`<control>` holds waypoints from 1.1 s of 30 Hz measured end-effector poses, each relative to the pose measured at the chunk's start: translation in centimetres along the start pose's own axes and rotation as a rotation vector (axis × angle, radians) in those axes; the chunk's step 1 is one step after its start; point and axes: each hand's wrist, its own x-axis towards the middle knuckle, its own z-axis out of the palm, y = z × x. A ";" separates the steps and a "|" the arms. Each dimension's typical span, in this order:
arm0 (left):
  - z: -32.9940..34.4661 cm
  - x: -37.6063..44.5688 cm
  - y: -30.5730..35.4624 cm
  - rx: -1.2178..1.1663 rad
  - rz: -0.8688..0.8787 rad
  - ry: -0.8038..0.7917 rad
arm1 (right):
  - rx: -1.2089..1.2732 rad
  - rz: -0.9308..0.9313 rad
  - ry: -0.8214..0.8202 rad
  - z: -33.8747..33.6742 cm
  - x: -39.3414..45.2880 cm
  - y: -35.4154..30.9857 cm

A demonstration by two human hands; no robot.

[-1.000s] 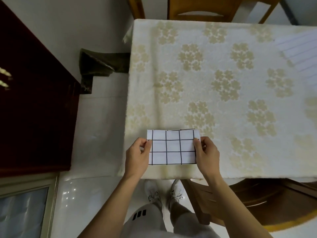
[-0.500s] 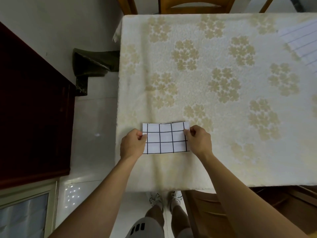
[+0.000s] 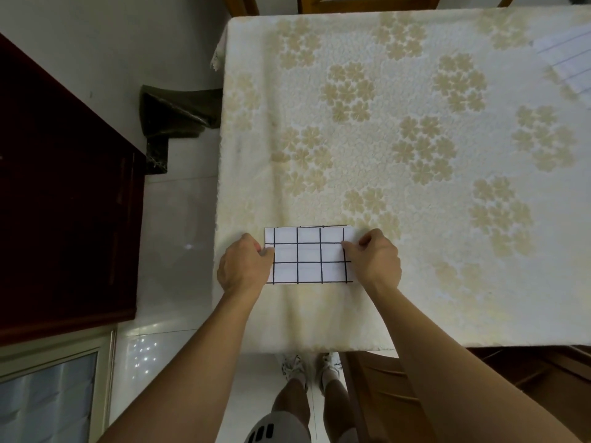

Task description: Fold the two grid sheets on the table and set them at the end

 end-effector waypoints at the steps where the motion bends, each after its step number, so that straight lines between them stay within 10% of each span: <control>1: 0.0 -0.2 0.0 -0.016 -0.003 -0.002 | 0.018 -0.003 -0.006 -0.1 0.0 0.0; 10: -2.3 -3.7 0.4 -0.119 0.081 0.037 | -0.002 -0.122 0.003 -4.2 -1.8 0.7; 22: -9.9 -8.8 5.2 -0.028 0.708 0.258 | -0.252 -0.647 0.325 -13.0 -6.2 -4.6; 33: -17.0 -15.2 13.4 0.025 1.014 0.505 | -0.213 -0.745 0.536 -23.3 -12.1 -6.4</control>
